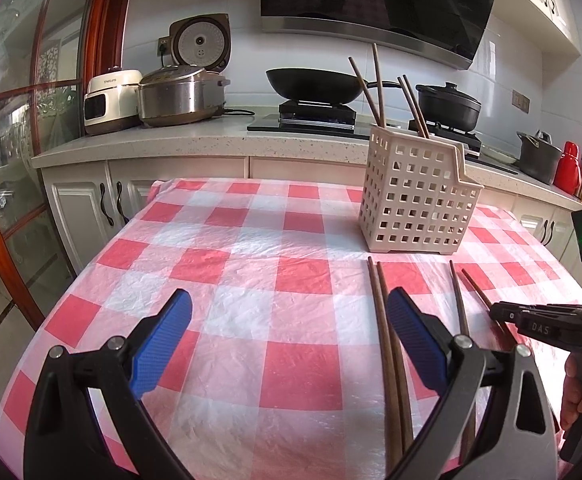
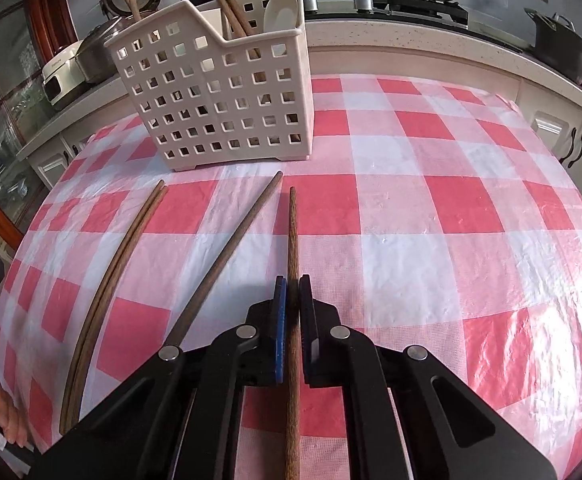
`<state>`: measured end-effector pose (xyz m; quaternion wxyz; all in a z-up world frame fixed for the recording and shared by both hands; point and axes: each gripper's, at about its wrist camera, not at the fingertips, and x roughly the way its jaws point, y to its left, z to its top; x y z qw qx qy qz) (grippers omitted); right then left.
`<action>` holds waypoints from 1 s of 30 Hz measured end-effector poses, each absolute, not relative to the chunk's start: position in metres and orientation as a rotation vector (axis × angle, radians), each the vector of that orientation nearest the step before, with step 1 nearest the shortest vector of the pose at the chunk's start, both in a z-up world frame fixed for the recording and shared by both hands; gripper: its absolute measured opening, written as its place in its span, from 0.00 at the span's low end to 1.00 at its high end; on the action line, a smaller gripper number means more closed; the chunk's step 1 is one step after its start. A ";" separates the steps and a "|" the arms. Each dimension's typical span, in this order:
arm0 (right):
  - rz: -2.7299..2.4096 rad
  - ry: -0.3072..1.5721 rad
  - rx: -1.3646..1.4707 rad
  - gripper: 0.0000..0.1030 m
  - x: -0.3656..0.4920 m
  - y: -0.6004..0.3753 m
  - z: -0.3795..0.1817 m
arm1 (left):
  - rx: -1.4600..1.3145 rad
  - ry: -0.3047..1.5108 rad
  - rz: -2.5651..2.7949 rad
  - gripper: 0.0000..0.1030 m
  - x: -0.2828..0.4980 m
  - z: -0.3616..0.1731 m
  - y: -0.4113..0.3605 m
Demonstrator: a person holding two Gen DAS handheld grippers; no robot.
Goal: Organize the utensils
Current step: 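Grasp a wooden chopstick with the right tool, then lower the left tool onto a chopstick while the right tool holds its chopstick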
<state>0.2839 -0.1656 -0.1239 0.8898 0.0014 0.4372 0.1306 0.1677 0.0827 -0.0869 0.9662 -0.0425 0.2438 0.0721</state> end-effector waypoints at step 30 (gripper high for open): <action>0.279 0.885 -0.103 0.06 0.282 -0.165 -0.123 | -0.014 0.683 0.058 0.81 0.222 -0.103 0.056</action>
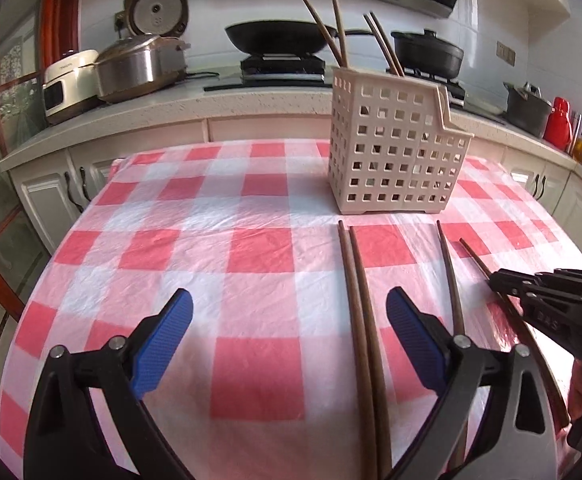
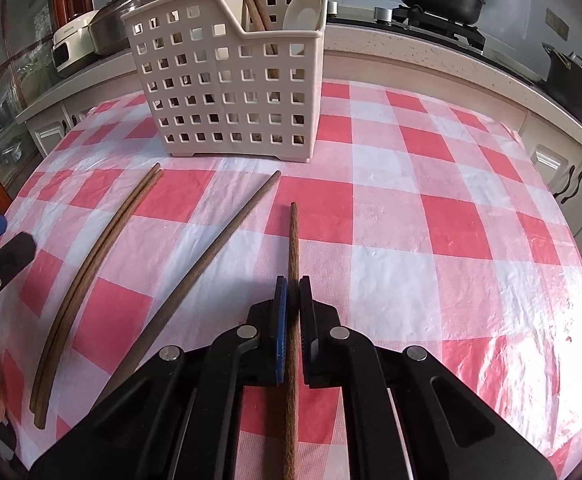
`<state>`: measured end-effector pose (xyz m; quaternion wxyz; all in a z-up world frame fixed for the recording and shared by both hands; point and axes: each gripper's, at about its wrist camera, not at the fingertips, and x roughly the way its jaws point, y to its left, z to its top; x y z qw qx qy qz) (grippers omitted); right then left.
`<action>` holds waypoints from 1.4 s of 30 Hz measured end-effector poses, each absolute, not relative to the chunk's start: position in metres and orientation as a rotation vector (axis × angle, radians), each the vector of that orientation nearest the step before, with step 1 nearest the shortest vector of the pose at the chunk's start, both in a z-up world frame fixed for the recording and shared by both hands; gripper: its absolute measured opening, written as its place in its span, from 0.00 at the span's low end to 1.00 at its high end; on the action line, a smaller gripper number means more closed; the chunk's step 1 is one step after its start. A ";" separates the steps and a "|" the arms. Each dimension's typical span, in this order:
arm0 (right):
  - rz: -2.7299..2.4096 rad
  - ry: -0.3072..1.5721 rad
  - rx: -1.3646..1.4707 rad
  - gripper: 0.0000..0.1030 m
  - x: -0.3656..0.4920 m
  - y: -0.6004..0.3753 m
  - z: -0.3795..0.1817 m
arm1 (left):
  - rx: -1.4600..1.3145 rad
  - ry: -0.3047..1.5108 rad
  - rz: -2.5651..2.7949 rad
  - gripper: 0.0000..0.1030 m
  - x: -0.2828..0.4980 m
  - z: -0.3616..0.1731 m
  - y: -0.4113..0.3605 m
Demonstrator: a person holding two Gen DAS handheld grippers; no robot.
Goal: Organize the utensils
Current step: 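Lower the left tool onto a chopstick while the right tool holds its chopstick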
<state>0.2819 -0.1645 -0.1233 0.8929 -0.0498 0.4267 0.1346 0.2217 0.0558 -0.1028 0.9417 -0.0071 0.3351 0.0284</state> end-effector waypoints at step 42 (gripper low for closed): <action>0.309 0.861 -0.039 0.06 0.277 -0.178 -0.121 | 0.050 0.882 -0.040 0.06 0.297 -0.134 0.025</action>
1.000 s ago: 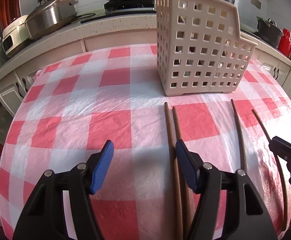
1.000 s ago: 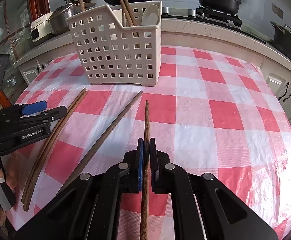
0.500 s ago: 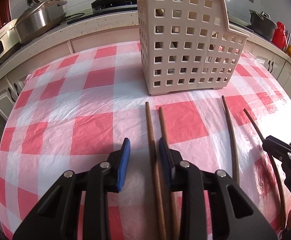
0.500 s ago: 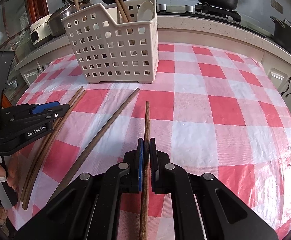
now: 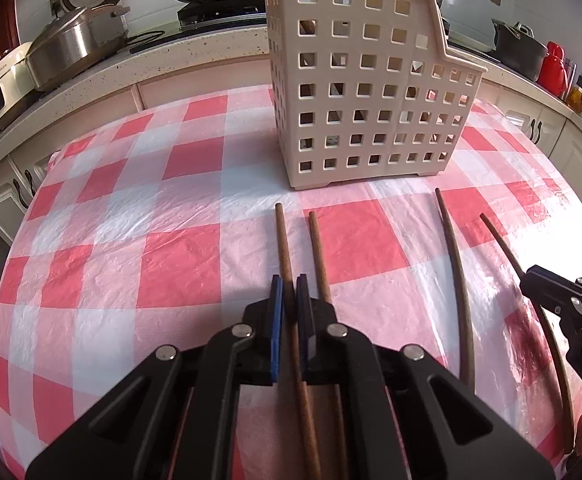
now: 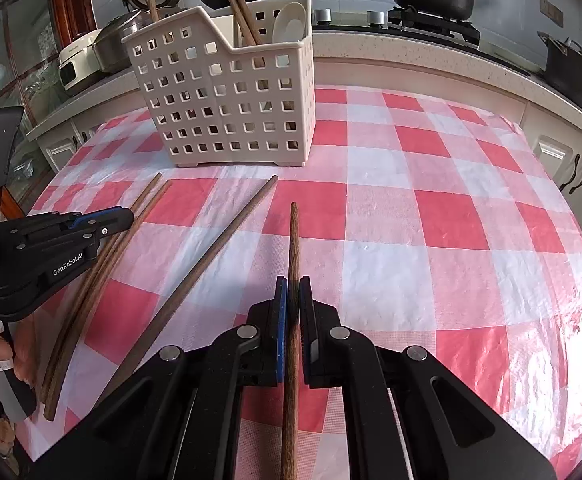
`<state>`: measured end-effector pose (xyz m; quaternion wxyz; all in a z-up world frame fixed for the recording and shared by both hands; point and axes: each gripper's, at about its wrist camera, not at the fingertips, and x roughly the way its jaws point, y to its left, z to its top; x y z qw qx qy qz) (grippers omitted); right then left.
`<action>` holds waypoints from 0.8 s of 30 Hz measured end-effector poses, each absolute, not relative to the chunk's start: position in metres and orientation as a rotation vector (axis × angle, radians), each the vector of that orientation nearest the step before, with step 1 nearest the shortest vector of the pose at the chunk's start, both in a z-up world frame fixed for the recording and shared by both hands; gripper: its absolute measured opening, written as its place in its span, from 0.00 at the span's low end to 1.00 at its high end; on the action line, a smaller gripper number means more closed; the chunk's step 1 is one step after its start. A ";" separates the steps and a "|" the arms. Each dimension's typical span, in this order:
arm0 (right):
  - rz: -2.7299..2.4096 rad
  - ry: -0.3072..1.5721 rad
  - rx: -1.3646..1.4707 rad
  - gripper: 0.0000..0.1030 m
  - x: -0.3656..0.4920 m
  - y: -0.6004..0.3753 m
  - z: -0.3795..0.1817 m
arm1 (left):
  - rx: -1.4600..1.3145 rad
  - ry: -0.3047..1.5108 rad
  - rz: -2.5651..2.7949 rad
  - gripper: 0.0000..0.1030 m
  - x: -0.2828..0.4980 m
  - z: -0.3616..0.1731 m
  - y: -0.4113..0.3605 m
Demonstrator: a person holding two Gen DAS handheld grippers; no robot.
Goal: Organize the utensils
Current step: 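Lift both held chopsticks upright and carry them toward the white basket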
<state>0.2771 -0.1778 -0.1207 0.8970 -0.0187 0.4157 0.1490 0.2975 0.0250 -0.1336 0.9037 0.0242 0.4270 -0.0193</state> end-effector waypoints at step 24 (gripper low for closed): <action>0.332 0.637 -0.021 0.06 0.251 -0.173 -0.066 | -0.046 0.604 -0.043 0.06 0.229 -0.065 0.041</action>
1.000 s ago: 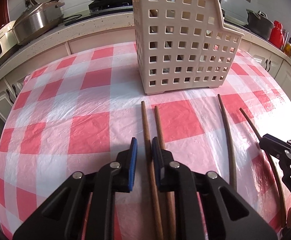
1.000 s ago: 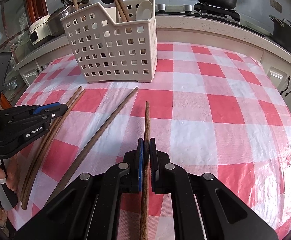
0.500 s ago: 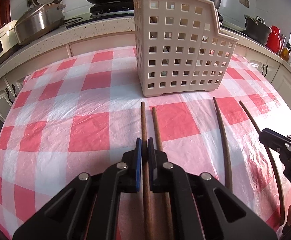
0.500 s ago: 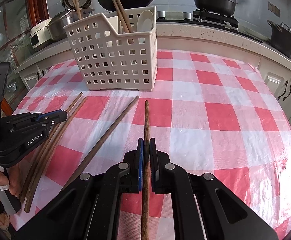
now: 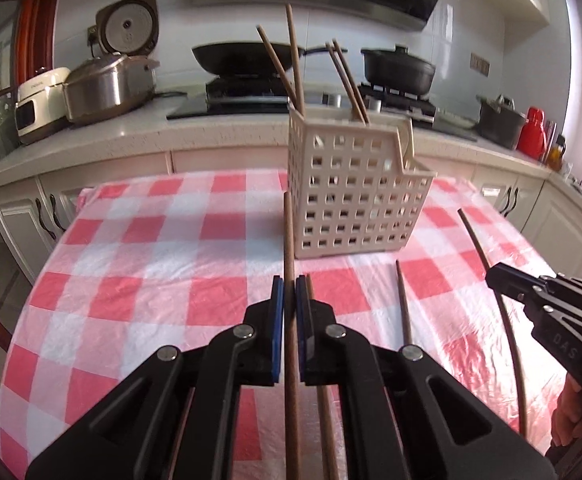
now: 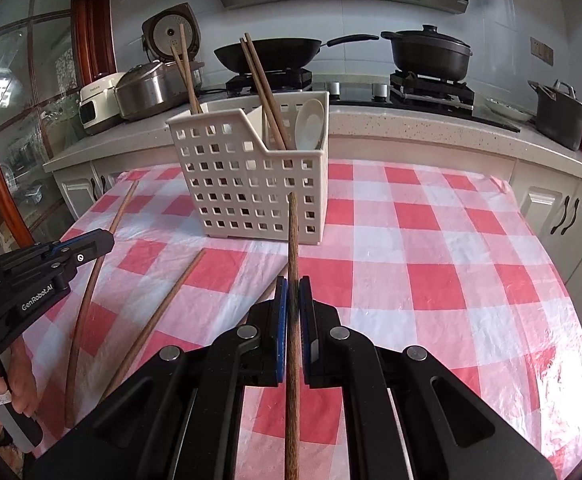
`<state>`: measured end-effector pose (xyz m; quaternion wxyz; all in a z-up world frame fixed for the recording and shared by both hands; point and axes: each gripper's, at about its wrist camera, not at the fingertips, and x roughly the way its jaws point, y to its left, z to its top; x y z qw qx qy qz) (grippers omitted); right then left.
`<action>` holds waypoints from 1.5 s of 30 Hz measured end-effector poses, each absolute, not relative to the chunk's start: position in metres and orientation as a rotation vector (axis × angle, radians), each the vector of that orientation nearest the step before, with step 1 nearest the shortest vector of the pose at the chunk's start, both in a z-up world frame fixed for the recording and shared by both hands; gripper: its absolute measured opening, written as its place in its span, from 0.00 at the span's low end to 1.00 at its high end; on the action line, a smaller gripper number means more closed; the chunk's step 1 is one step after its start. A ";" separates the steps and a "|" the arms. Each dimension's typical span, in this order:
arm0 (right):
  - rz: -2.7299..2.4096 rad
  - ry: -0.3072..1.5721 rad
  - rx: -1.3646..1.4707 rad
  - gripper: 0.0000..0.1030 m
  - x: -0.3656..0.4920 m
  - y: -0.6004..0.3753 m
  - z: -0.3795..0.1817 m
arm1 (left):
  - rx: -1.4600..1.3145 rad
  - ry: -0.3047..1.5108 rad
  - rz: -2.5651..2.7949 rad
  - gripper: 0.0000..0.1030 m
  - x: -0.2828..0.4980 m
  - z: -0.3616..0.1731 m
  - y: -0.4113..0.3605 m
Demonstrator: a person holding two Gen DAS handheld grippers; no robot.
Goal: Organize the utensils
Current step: 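Lift both held chopsticks upright and carry them toward the white basket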
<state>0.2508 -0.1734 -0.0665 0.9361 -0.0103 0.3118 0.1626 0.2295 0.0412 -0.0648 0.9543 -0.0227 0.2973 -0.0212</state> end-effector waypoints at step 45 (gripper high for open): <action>0.370 0.291 -0.028 0.06 0.180 -0.182 0.002 | -0.006 0.221 -0.039 0.06 0.123 0.005 0.043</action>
